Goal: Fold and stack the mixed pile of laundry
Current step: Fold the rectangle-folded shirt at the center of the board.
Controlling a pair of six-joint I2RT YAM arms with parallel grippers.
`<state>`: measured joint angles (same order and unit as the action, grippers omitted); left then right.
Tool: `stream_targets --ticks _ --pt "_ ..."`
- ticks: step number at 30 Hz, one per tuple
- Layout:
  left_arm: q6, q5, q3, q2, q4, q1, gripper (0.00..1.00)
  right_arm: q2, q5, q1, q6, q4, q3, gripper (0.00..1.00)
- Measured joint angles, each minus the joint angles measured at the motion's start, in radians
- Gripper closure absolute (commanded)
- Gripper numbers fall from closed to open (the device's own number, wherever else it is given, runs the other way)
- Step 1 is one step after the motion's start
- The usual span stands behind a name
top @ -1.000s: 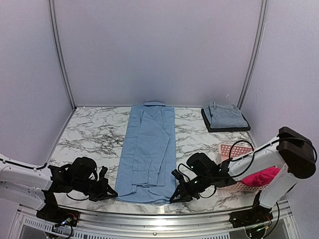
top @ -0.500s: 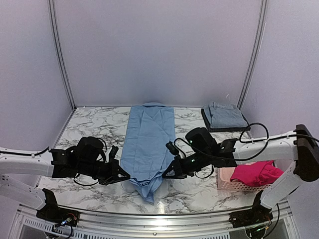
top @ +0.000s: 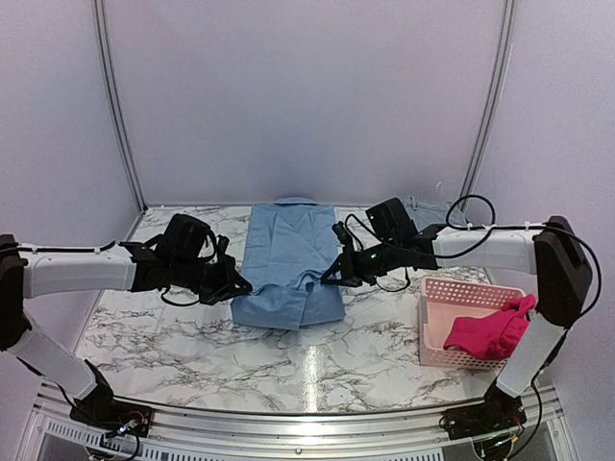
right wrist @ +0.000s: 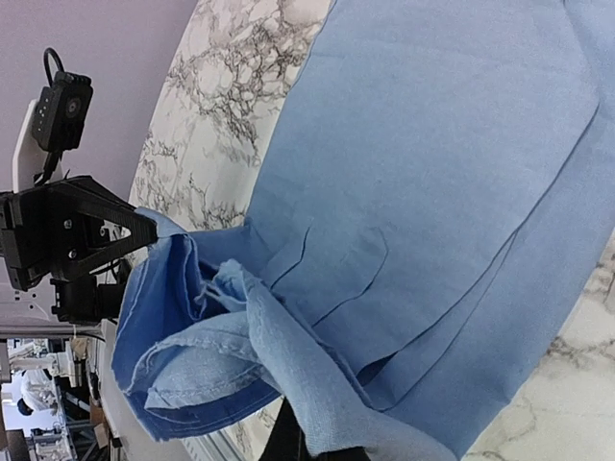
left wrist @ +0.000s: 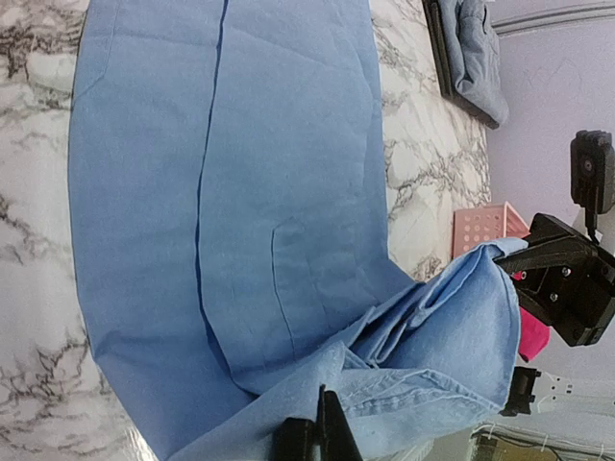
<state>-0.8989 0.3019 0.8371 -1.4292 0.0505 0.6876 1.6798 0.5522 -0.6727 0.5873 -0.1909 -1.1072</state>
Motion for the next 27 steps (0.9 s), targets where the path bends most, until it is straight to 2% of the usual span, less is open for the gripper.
stream_targets --ticks 13,21,27 --pt "0.113 0.023 0.338 -0.298 0.02 -0.166 1.0 0.264 0.094 0.184 -0.116 -0.039 -0.319 1.0" --pt "0.13 0.015 0.489 -0.485 0.019 -0.21 1.0 0.48 0.145 0.246 -0.153 -0.062 -0.581 1.0" --pt "0.132 0.003 0.565 -0.593 0.02 -0.229 1.0 0.589 0.164 0.266 -0.172 -0.083 -0.683 1.0"
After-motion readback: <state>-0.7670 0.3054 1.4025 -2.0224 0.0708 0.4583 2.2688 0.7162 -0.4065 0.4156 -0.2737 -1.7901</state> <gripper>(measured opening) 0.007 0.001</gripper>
